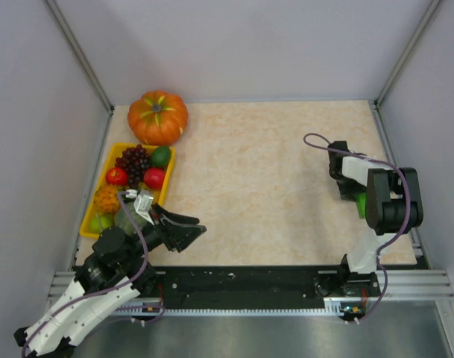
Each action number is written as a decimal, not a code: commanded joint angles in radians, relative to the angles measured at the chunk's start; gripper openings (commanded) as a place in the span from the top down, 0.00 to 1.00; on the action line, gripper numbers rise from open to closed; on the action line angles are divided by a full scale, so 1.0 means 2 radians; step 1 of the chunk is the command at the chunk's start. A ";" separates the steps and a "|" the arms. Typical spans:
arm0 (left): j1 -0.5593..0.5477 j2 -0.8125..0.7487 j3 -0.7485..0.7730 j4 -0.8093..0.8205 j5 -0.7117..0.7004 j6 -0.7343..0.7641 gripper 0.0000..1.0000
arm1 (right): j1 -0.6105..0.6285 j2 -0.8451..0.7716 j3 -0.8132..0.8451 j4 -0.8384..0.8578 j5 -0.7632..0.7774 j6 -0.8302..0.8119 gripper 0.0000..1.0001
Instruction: Fold the paper box
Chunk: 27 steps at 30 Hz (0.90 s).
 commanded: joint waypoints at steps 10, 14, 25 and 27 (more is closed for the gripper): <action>0.002 -0.023 0.024 -0.002 0.042 -0.003 0.37 | -0.064 -0.006 -0.009 0.039 0.032 -0.022 0.45; 0.002 -0.029 0.031 -0.020 0.028 0.000 0.36 | -0.037 -0.041 0.004 0.030 0.024 -0.001 0.38; 0.001 -0.008 0.104 -0.097 -0.057 0.035 0.30 | 0.208 -0.361 0.024 -0.063 -0.110 0.205 0.31; 0.001 0.000 0.120 -0.102 -0.068 0.036 0.28 | 0.215 -0.457 -0.011 -0.024 -0.222 0.245 0.30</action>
